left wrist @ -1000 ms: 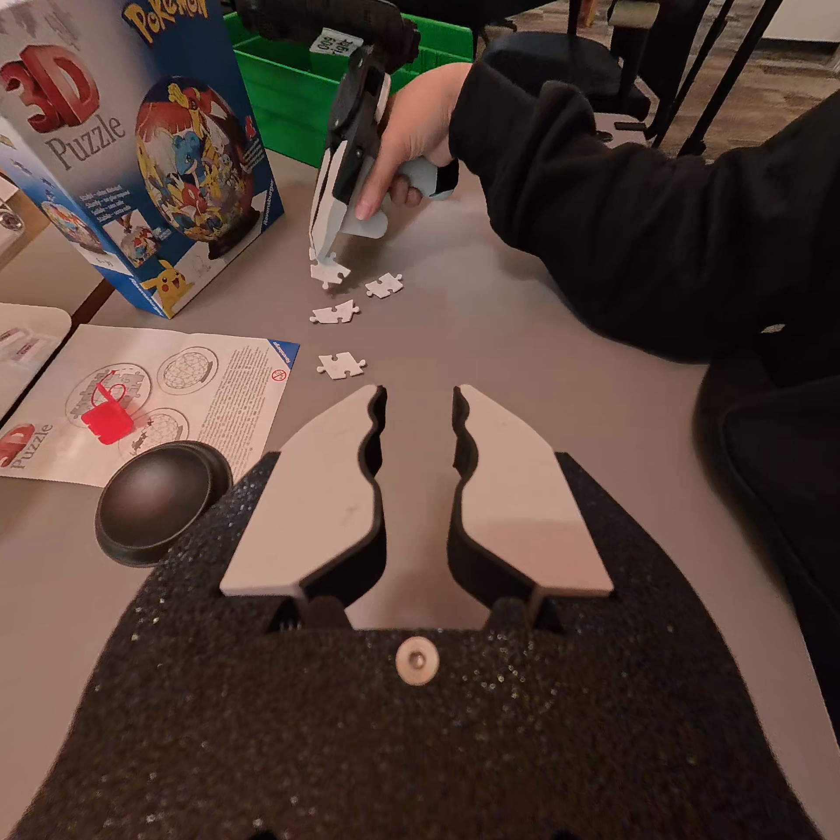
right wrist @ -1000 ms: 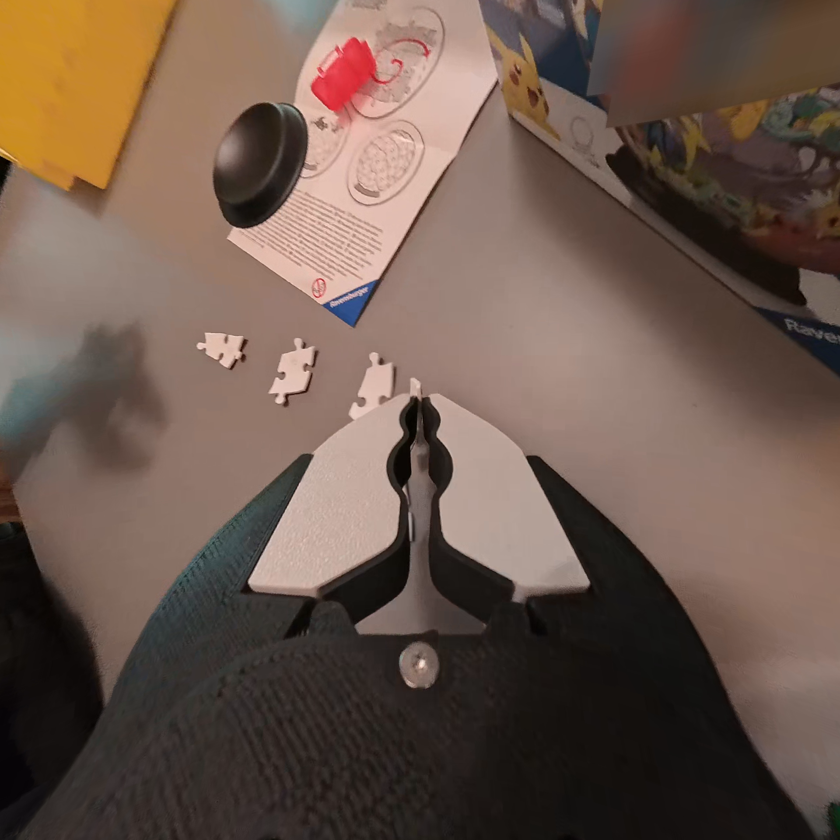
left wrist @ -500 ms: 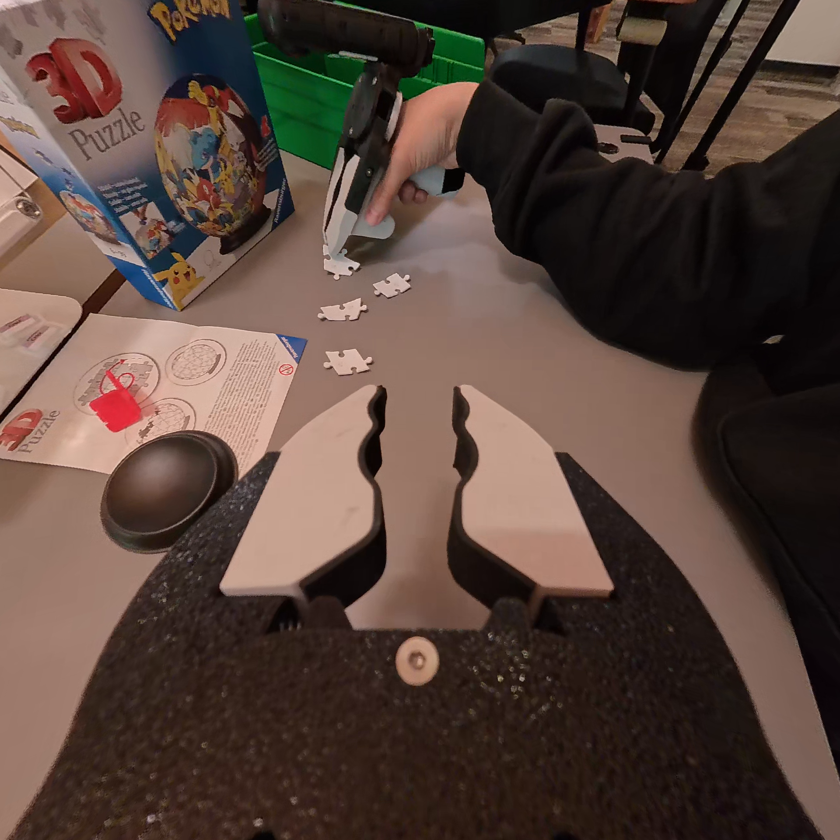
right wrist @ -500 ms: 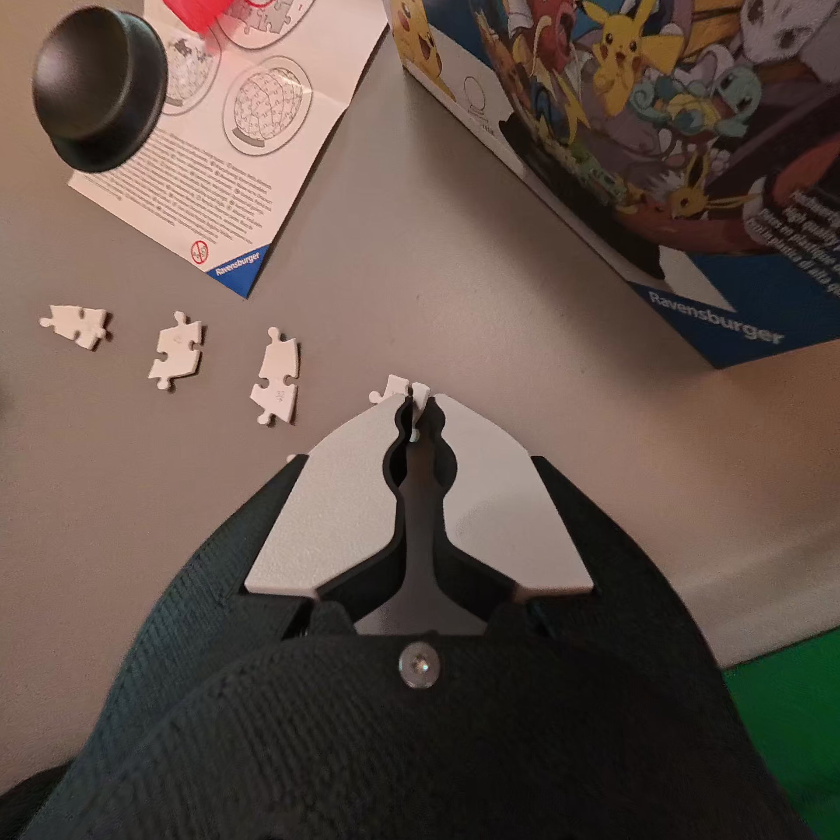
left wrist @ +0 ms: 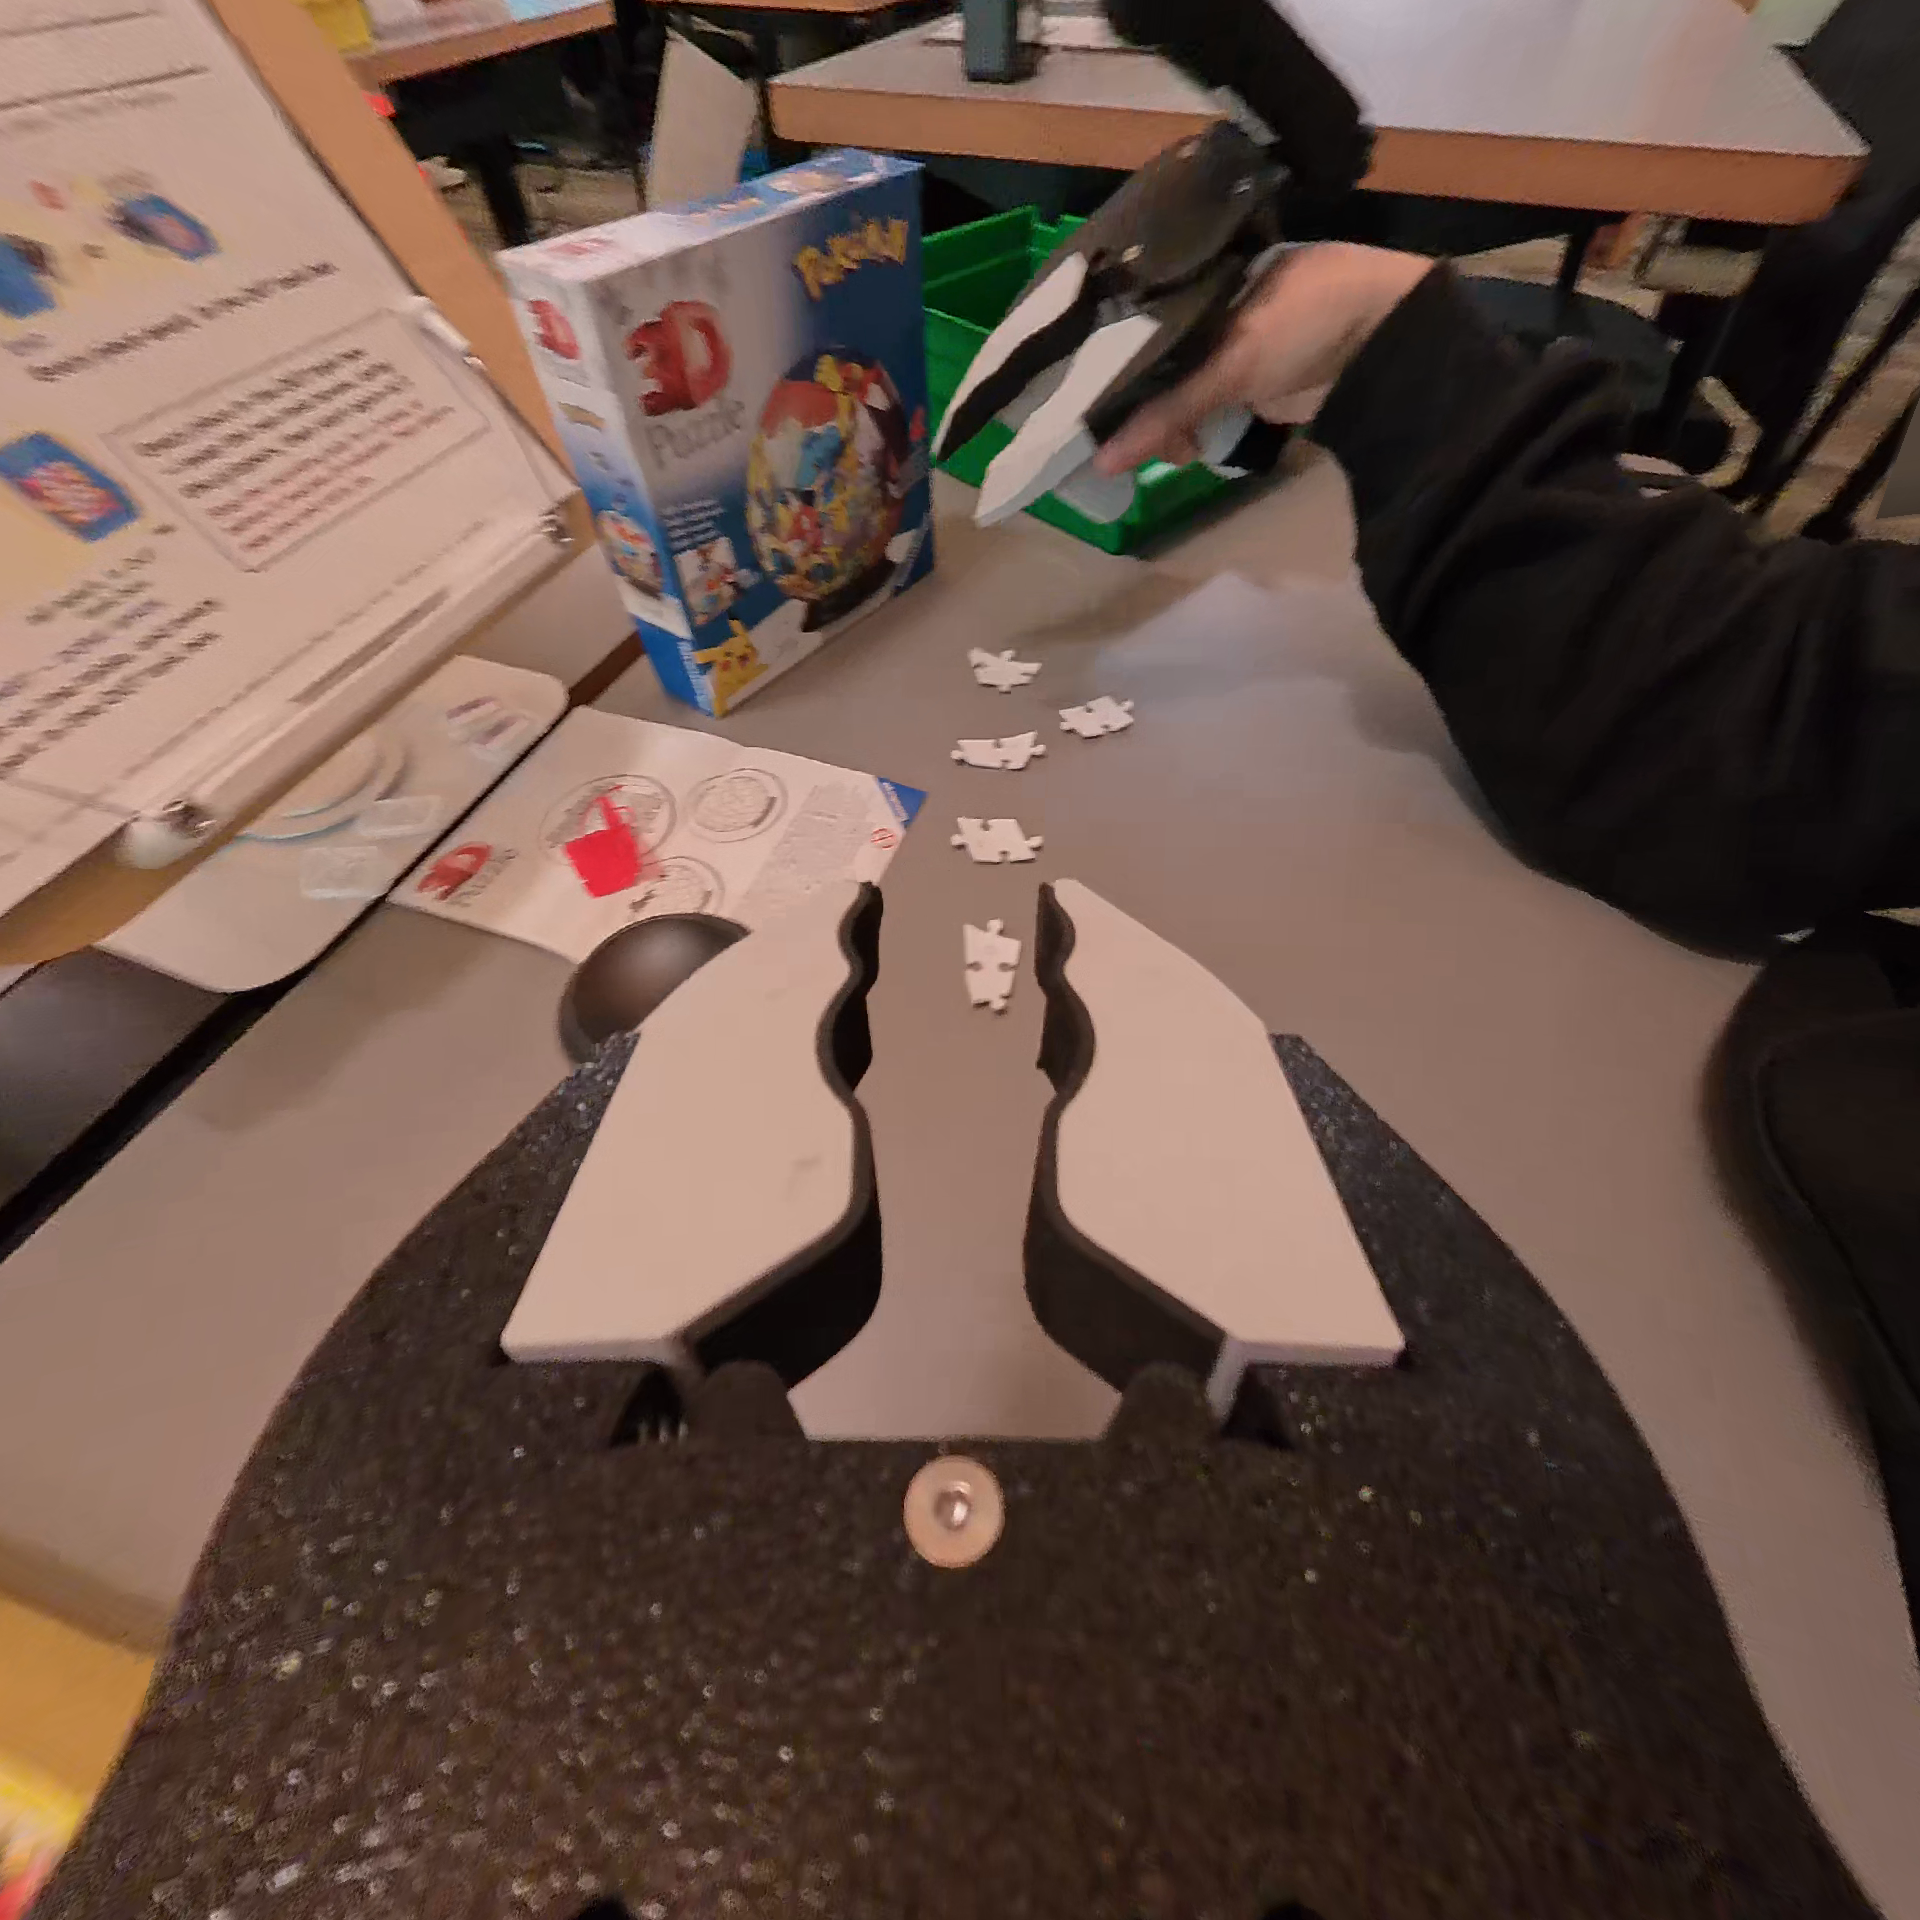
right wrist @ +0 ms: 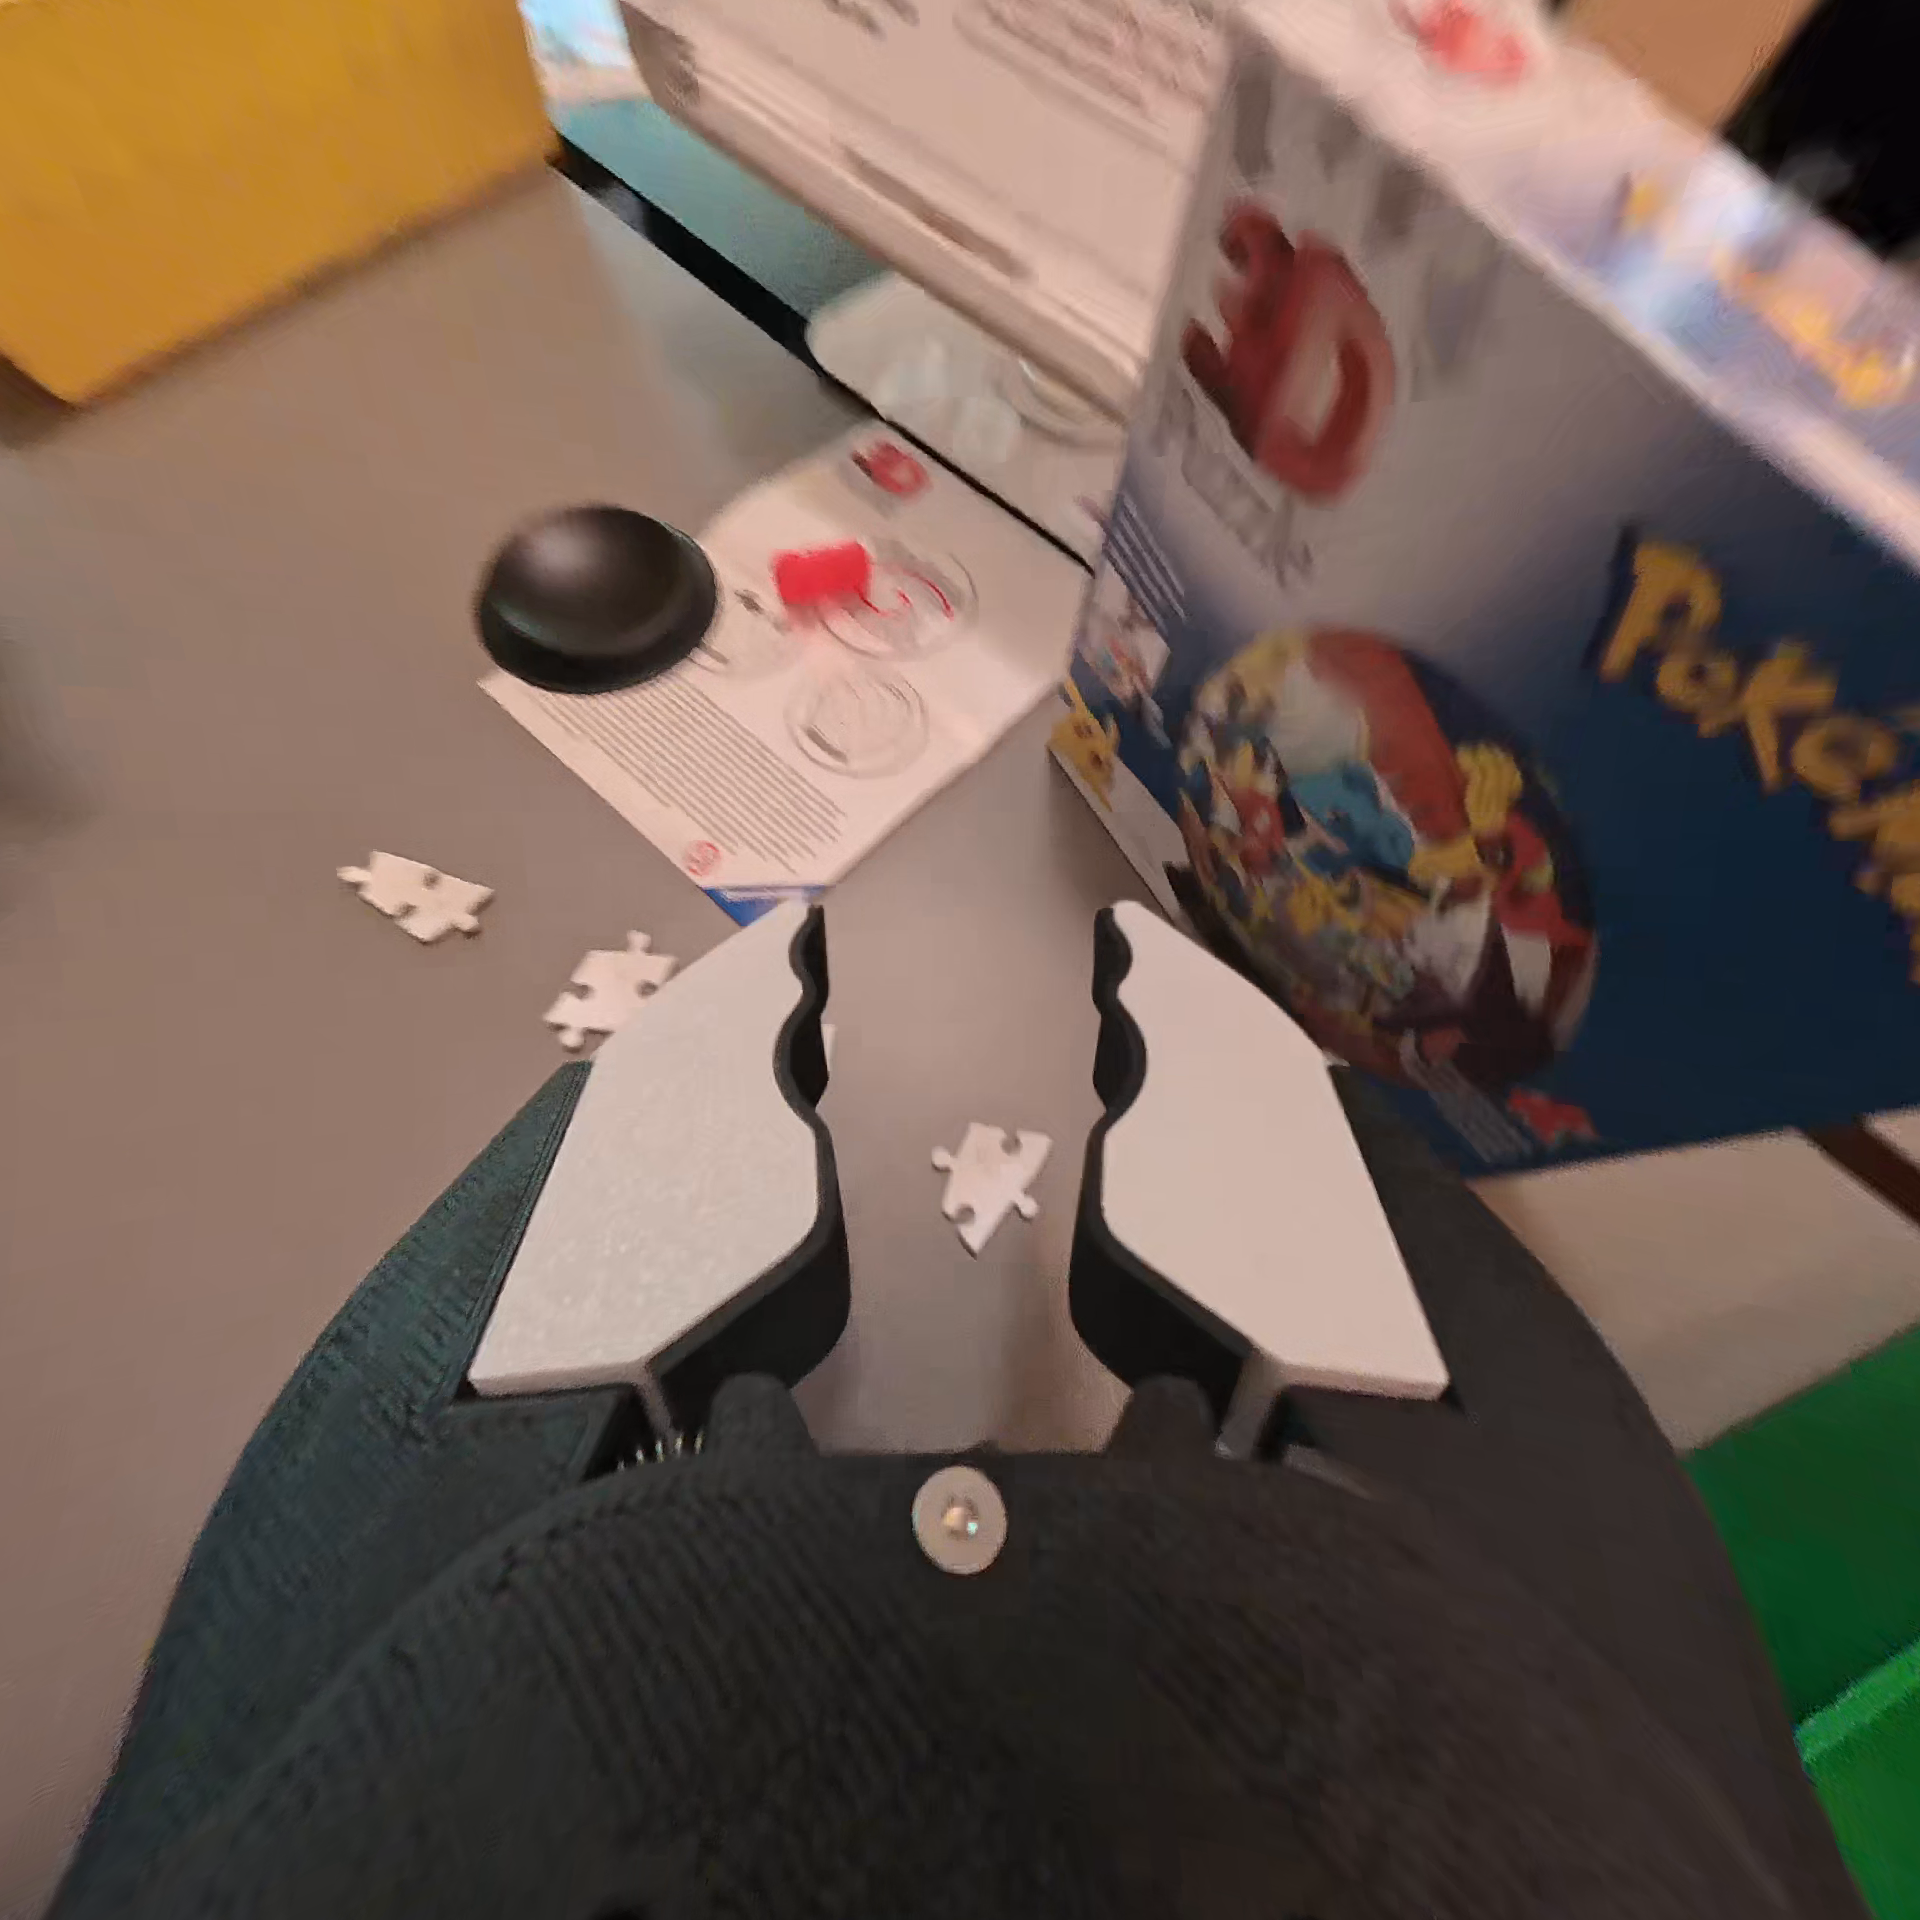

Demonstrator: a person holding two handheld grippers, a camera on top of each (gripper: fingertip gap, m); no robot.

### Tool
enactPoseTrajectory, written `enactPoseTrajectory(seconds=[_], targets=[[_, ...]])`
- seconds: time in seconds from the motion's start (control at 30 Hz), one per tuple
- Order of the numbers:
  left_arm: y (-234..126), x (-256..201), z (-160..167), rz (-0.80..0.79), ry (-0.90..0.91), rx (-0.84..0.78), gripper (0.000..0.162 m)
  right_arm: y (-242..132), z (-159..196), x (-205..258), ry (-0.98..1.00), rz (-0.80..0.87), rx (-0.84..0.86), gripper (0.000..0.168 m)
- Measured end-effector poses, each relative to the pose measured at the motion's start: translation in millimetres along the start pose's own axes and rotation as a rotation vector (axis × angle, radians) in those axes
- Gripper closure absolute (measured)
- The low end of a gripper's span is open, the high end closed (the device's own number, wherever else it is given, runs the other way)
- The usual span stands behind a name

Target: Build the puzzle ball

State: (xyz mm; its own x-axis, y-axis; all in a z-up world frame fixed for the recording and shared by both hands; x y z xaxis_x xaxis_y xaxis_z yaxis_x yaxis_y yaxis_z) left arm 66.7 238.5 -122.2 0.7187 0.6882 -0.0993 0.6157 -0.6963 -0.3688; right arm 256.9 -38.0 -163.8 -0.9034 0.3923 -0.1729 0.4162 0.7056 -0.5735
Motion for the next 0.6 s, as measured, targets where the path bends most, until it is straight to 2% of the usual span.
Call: enactPoseTrajectory(seconds=[0.03, 0.27, 0.5, 0.6], targets=[[-5.5, 3.6, 0.4, -0.027, -0.005, -0.001, 0.135, -3.1, -7.4, 5.9, -0.029, -0.016, -0.026, 0.119], [-34.9, 13.3, 8.2, -0.162, -0.001, -0.01, 0.135, -10.0, -33.7, 23.5, -0.145, 0.013, -0.067, 0.123], [-58.7, 21.1, 12.6, -0.276, 0.009, 0.019, 0.135, -11.8, -37.2, 36.0, -0.253, -0.018, -0.065, 0.123], [-70.7, 29.4, 15.1, -0.336, 0.009, 0.038, 0.136, -14.5, -50.6, 41.5, -0.267, -0.014, -0.144, 0.123]])
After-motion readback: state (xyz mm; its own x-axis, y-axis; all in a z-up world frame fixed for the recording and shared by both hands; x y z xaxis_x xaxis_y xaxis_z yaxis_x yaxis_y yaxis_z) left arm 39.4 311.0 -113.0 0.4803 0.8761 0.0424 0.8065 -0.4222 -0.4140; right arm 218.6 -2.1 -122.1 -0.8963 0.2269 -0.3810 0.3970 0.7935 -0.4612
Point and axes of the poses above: each gripper's, where its closed fingertips meet, y out along the fingers, z out of its underside, x = y × z across the jaws, the point moved 5 cm from there along -y, back along the fingers, and after that the axes turned 7 degrees about -y, right-handed, at the moved point
